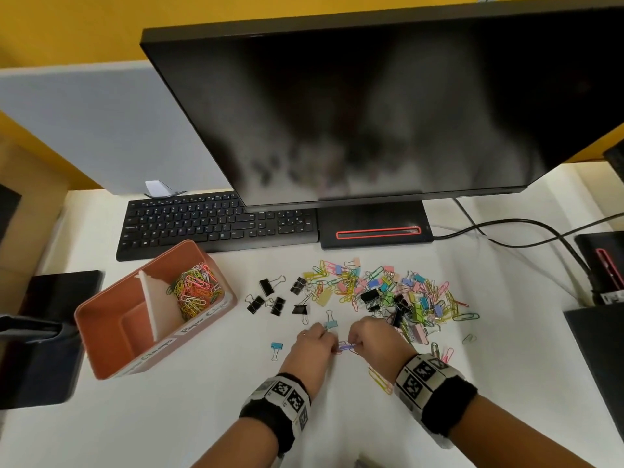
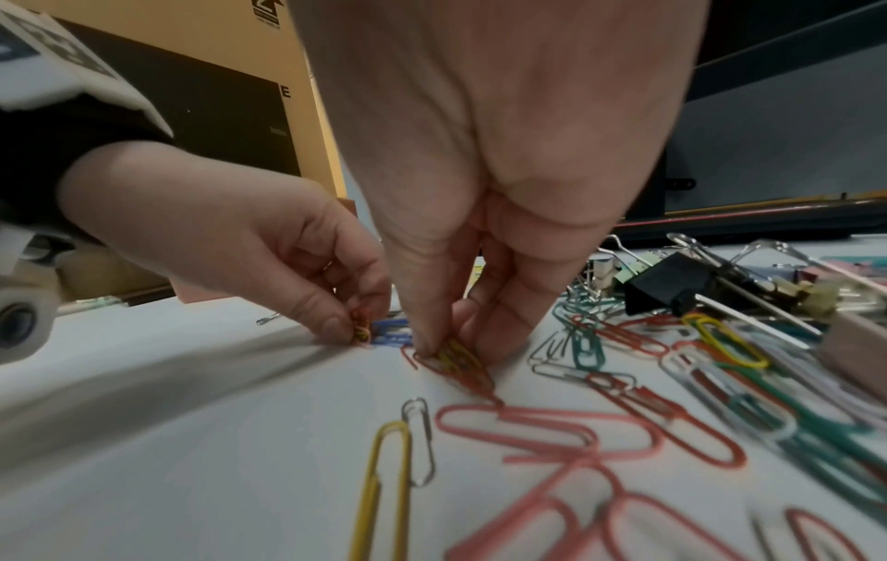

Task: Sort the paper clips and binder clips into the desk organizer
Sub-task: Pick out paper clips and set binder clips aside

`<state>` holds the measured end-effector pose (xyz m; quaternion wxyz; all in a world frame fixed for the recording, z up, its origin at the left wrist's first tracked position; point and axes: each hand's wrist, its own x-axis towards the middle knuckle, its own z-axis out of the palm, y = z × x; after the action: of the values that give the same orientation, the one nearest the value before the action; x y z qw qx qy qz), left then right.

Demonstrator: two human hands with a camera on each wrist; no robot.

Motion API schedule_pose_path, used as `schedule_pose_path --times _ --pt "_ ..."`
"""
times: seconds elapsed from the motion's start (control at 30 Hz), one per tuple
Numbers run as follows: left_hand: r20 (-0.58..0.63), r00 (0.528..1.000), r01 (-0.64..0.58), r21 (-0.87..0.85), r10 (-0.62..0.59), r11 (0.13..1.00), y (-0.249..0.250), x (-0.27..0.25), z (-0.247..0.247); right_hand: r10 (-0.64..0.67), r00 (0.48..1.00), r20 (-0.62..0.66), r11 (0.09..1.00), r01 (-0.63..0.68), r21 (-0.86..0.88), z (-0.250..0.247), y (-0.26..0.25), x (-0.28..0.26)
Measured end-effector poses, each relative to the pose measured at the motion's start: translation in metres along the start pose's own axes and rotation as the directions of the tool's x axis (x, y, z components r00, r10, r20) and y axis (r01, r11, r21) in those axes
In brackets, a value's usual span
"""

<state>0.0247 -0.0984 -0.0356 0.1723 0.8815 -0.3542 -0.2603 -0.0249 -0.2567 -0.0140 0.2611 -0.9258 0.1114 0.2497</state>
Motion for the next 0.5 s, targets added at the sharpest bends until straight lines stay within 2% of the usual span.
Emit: schedule_pose_path --times 0.17,0.27,0.37,0.5 --pt "-0.084 0.996 0.01 -0.114 -0.02 0.993 -0.005 -0.002 0.003 -0.027 0.999 0.018 1.0 0.027 -0.003 -0.002 -0.004 -0.001" --pt "-0.147 0.989 -0.029 -0.234 -0.006 0.972 -0.003 -0.01 -0.009 -0.057 0.998 0.015 0.996 0.056 0.072 -0.003 -0.003 -0.006" --pt "-0.228 0.973 -0.051 -0.3 -0.019 0.953 -0.006 -0.027 -0.036 -0.085 0.995 -0.042 0.985 0.091 0.148 -0.012 -0.01 -0.013" --pt "-0.38 0.913 0.024 -0.319 -0.151 0.947 -0.033 -0.056 -0.1 -0.224 0.957 -0.184 0.94 0.262 0.219 -0.041 -0.059 -0.011"
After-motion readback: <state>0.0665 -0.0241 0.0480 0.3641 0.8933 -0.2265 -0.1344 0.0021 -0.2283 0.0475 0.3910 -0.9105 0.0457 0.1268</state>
